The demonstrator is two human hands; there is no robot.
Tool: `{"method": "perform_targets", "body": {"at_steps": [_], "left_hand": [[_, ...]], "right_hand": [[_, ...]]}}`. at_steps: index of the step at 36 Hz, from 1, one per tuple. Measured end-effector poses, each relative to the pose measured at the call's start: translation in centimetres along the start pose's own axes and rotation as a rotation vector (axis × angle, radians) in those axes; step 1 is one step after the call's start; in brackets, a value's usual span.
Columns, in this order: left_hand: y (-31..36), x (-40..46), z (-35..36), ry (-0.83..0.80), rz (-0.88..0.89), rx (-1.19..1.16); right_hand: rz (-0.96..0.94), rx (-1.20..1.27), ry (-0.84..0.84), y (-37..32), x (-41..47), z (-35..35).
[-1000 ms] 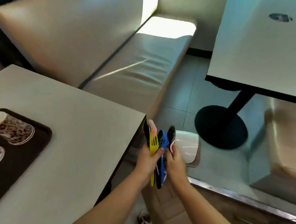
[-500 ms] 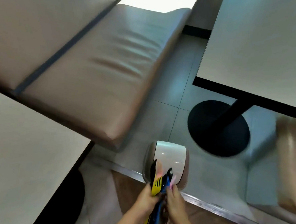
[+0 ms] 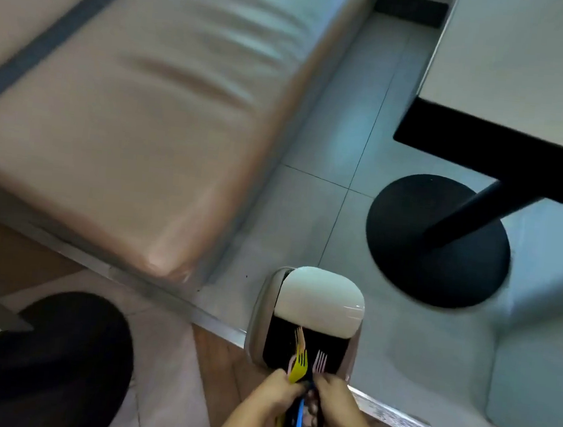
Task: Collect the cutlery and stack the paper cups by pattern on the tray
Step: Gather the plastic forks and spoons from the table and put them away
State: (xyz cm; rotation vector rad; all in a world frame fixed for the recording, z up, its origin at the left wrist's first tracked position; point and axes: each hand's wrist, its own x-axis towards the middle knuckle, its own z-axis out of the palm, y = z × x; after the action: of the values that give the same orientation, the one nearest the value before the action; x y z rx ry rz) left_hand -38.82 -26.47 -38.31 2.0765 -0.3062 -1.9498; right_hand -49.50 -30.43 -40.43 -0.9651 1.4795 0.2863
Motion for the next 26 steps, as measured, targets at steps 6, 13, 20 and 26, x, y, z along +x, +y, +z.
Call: {"method": "perform_targets", "body": {"at_steps": [6,13,20,26], "left_hand": [[0.7,2.6,-0.5,0.09,-0.053,-0.015],[0.8,4.7,-1.3,0.105,-0.052,-0.174],[1.3,4.3,-1.0,0.187,0.019,-0.163],[1.5,0.7,-1.1,0.191,0.119,0.175]], "right_hand": [[0.101,0.304,-0.071,-1.0,2.2,0.6],[0.194,0.518,-0.031,-2.0,4.3,1.3],[0.14,0.602,-0.033,-1.8,4.1,1.5],[-0.024,0.132,-0.004,-2.9,1.3,1.2]]}}
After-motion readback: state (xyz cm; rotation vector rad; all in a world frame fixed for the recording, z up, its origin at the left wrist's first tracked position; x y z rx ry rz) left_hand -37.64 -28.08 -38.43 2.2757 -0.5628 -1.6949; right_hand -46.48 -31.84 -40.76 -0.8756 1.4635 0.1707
